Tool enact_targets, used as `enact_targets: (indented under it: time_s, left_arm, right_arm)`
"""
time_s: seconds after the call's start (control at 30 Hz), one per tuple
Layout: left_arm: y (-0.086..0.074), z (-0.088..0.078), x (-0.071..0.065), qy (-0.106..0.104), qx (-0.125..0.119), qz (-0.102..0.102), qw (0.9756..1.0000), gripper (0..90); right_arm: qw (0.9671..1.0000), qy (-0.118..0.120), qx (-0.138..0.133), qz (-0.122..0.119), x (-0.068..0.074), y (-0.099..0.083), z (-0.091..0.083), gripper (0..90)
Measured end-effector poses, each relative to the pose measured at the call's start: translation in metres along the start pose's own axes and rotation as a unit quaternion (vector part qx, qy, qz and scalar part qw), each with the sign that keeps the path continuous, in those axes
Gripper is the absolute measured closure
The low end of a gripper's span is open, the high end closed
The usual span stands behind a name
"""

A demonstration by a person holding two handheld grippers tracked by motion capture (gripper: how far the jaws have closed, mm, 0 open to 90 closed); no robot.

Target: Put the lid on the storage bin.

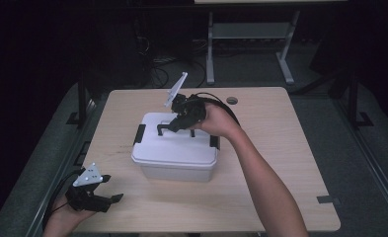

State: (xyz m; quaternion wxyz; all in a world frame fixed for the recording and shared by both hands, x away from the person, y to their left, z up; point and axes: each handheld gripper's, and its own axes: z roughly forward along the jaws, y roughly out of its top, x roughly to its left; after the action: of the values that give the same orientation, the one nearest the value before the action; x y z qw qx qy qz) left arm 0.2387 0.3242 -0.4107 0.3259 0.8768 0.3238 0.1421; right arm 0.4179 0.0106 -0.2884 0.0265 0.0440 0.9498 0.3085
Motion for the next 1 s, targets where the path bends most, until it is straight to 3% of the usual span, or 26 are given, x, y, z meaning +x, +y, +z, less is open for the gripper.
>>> enact_targets:
  time_s: [0.47, 1.0]
  left_arm:
    - [0.003, 0.001, -0.004, -0.001, 0.004, 0.007, 1.0000, 20.5]
    - [0.003, 0.001, -0.004, -0.001, 0.006, 0.006, 1.0000, 20.3]
  right_arm:
    - [0.9995, 0.014, -0.023, 0.018, 0.007, -0.010, -0.014, 68.6]
    - [0.9992, 0.012, -0.028, 0.027, 0.015, -0.021, -0.027, 66.3]
